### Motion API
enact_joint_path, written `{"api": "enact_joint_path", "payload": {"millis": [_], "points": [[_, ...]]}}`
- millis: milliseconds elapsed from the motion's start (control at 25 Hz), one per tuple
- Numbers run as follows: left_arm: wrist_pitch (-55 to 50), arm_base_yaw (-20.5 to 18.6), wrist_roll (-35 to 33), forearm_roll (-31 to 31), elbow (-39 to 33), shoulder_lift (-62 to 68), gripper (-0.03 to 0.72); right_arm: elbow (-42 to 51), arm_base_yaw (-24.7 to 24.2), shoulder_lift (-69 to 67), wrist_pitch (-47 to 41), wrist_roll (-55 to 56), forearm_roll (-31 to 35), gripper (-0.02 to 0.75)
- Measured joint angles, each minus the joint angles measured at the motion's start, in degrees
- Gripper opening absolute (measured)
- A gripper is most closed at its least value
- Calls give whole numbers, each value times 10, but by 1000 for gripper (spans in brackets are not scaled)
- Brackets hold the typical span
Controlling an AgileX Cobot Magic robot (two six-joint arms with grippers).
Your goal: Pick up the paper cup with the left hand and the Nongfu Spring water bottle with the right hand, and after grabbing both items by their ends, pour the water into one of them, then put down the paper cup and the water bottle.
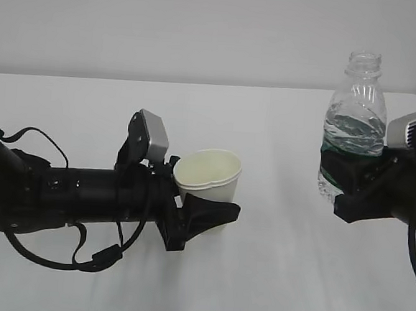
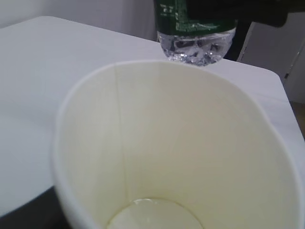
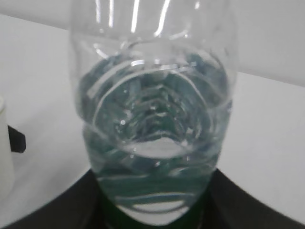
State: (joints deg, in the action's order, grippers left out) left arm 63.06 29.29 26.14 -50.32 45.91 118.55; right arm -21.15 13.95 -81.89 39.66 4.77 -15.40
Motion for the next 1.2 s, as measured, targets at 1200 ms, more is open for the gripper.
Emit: {"api": "enact_joint_path", "payload": {"millis": [1200], "points": [[-39, 51, 33, -98, 85, 35, 473, 2, 0, 20, -48, -134, 0, 327]]}}
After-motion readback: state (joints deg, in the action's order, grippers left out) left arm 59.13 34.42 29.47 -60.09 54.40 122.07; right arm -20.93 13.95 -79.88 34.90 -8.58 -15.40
